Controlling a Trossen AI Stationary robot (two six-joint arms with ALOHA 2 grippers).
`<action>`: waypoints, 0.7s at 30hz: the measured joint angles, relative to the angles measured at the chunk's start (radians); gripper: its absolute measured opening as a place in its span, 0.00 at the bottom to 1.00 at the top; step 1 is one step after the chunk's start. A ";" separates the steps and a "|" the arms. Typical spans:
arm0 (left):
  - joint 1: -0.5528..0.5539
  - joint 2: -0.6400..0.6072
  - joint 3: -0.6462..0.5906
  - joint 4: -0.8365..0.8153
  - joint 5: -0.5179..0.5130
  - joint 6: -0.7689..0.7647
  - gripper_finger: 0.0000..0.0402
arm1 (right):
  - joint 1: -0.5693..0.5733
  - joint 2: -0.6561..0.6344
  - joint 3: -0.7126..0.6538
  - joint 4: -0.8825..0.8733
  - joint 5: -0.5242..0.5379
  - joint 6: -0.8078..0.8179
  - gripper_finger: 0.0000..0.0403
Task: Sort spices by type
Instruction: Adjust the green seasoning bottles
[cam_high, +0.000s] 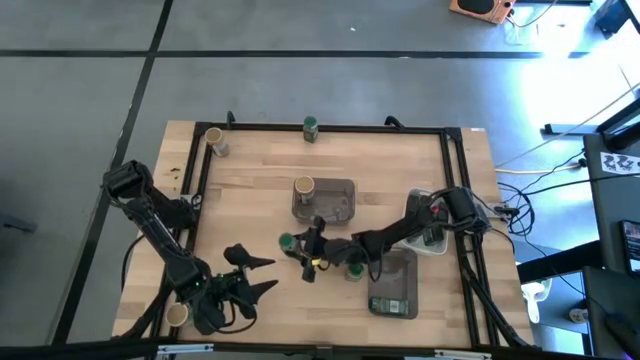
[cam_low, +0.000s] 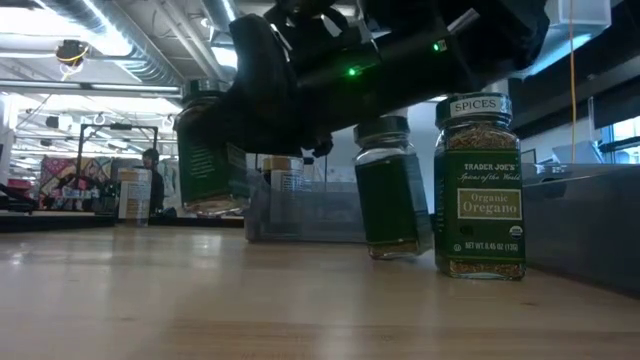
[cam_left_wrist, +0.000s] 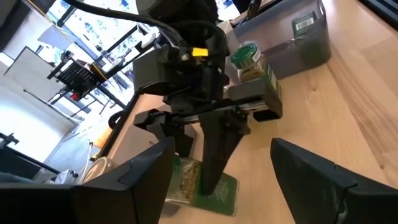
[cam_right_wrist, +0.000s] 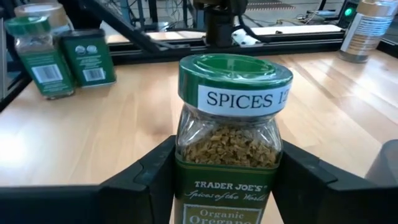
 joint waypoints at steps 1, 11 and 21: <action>0.000 0.000 0.000 -0.001 0.000 0.000 0.65 | 0.001 0.000 0.002 -0.006 0.000 -0.001 0.52; 0.000 0.000 0.000 -0.003 0.000 -0.001 0.65 | 0.003 -0.016 0.004 -0.029 0.001 -0.006 0.52; 0.001 0.000 0.000 -0.003 0.000 -0.001 0.65 | -0.009 -0.080 0.041 -0.048 -0.002 -0.059 0.51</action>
